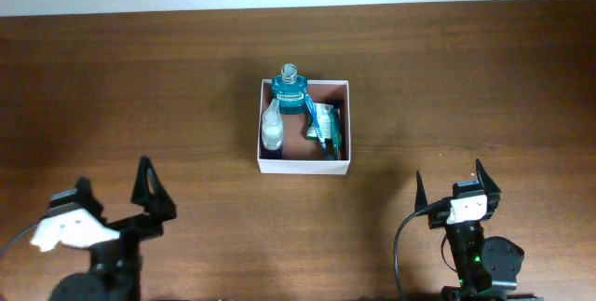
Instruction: Pack container
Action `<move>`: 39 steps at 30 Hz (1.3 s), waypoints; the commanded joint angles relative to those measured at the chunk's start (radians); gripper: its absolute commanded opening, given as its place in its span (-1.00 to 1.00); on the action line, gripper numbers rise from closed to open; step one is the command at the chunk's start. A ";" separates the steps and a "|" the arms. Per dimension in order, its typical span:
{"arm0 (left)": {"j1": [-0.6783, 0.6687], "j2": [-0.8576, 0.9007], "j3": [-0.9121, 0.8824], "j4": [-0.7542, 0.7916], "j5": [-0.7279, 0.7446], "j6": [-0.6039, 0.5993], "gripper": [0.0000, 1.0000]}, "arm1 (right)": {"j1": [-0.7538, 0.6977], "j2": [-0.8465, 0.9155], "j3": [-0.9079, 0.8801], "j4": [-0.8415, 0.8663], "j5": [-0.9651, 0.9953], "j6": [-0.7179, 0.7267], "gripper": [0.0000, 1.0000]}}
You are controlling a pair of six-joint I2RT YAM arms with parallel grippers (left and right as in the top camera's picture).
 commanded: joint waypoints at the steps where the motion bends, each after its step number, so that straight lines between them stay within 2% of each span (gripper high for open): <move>1: 0.006 -0.040 -0.159 0.140 0.005 0.001 0.99 | 0.006 -0.008 -0.005 -0.007 0.002 0.007 0.97; 9: 0.006 -0.058 -0.447 0.487 0.027 0.001 0.99 | 0.006 -0.008 -0.005 -0.007 0.002 0.007 0.97; 16: 0.006 -0.058 -0.587 0.625 0.042 0.001 0.99 | 0.006 -0.008 -0.005 -0.007 0.002 0.007 0.97; 29: 0.006 -0.209 -0.710 0.625 0.043 0.001 0.99 | 0.006 -0.008 -0.005 -0.007 0.002 0.007 0.97; 39: 0.006 -0.293 -0.710 0.447 0.046 0.002 0.99 | 0.006 -0.008 -0.005 -0.006 0.002 0.007 0.98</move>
